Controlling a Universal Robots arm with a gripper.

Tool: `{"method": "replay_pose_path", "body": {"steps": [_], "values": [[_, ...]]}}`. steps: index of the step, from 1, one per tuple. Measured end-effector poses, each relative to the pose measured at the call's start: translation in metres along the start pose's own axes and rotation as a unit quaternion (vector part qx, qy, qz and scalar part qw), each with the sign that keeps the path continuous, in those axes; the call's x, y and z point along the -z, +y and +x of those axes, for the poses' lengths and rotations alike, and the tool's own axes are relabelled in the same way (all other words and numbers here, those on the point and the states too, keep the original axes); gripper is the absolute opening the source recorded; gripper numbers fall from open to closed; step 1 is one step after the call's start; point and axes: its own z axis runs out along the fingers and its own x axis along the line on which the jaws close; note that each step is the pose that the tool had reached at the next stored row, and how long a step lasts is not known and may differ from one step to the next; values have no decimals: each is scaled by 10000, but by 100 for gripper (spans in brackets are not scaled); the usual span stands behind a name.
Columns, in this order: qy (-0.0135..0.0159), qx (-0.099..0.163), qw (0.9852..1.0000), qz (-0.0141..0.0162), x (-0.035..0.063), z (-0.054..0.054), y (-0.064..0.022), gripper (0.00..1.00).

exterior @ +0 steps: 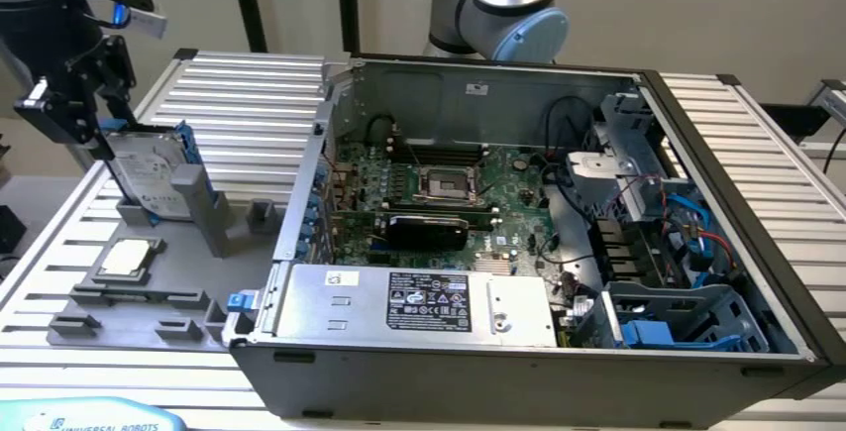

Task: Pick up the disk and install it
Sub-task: 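Pick up the disk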

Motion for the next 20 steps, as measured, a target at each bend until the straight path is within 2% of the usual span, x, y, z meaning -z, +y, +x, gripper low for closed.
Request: {"method": "replay_pose_path", "body": {"steps": [6, 16, 19, 20], "values": [[0, 0, 10000, 0, -90, -14, -1, 60], [23, 0, 10000, 1, -142, -17, -6, 60], [24, 0, 10000, 0, -143, -17, -6, 57], [24, 0, 10000, 1, -143, -17, -6, 51]]}}
